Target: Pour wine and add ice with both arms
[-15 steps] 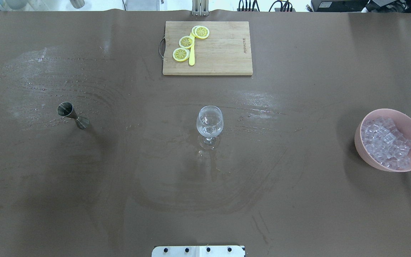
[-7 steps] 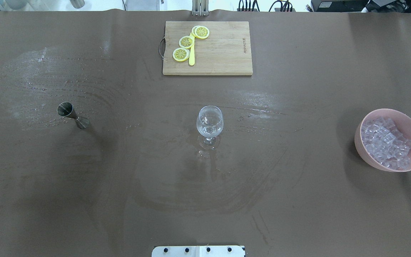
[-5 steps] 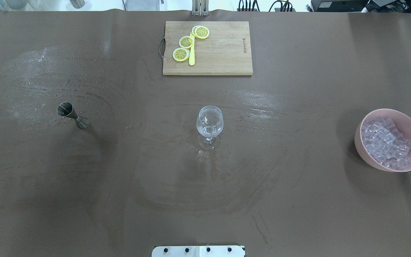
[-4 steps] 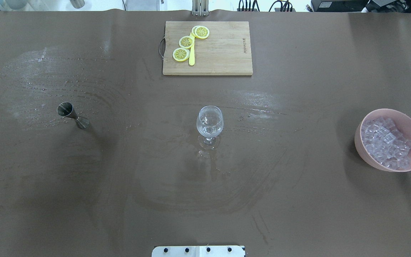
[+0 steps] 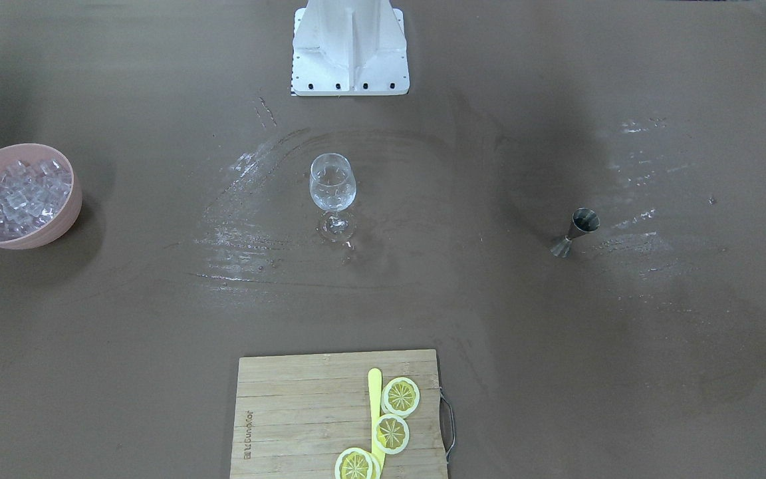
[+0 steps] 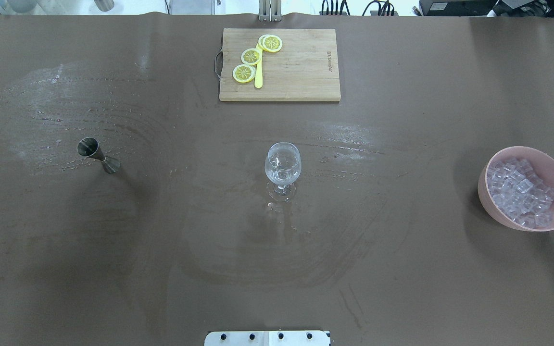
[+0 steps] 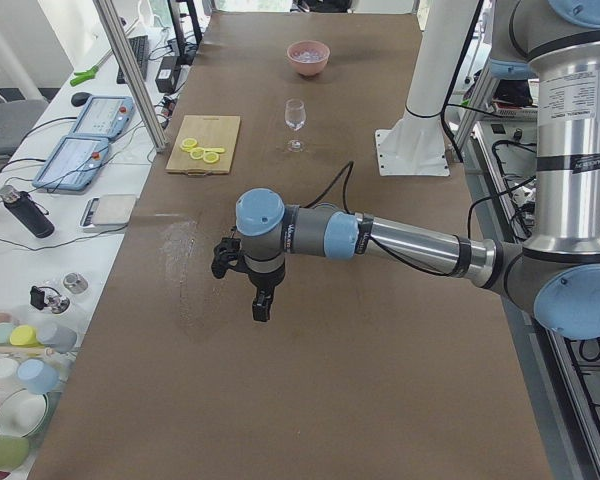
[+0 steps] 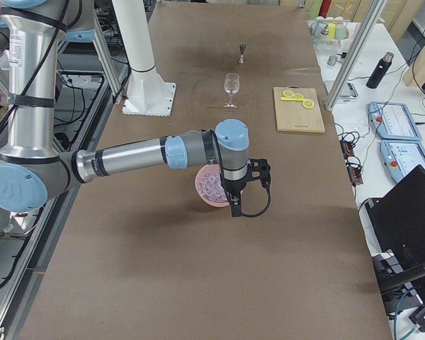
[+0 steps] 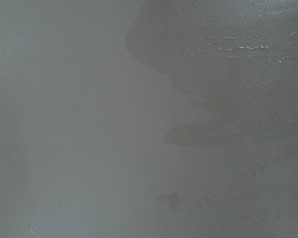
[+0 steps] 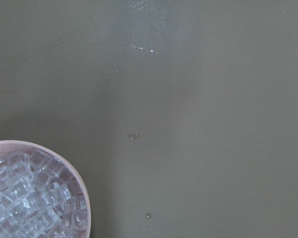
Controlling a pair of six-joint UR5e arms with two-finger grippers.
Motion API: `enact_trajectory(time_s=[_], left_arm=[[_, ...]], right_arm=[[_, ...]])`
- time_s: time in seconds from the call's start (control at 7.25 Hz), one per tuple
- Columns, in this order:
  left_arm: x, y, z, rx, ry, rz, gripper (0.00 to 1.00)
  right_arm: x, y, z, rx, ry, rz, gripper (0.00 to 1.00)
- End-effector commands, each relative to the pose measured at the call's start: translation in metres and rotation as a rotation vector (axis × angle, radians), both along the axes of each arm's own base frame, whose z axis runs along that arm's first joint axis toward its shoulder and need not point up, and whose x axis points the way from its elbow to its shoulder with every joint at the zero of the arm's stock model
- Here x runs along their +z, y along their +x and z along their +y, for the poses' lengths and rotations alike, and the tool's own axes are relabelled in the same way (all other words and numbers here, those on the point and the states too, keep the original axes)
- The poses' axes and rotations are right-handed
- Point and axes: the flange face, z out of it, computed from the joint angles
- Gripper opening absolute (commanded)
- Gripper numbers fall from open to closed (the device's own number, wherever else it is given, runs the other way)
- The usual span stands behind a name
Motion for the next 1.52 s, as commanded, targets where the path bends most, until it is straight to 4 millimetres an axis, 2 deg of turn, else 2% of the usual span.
enact_trajectory(time_s=[0.0, 0.41, 0.69, 0.83, 1.1, 1.38], left_arm=[[-0.012, 0.0, -0.01, -0.001, 0.03, -0.004, 0.98], [-0.042, -0.001, -0.043, -0.009, 0.114, -0.039, 0.98], [-0.044, -0.004, -0.062, -0.025, 0.265, -0.075, 0.98], [-0.038, -0.004, -0.066, -0.026, 0.314, -0.084, 0.98], [-0.04, -0.004, -0.065, -0.029, 0.385, -0.072, 0.98], [-0.067, -0.003, -0.069, -0.095, 0.407, -0.045, 0.98]], right_arm=[[0.002, 0.0, 0.001, 0.005, -0.009, -0.002, 1.0], [0.003, 0.0, -0.001, 0.011, -0.017, -0.004, 1.0], [0.005, -0.001, -0.001, 0.011, -0.023, -0.007, 1.0], [0.005, -0.001, -0.001, 0.009, -0.022, -0.007, 1.0], [0.004, 0.0, -0.001, 0.011, -0.019, -0.006, 1.0], [0.004, -0.001, -0.001, 0.009, -0.019, -0.006, 1.0]])
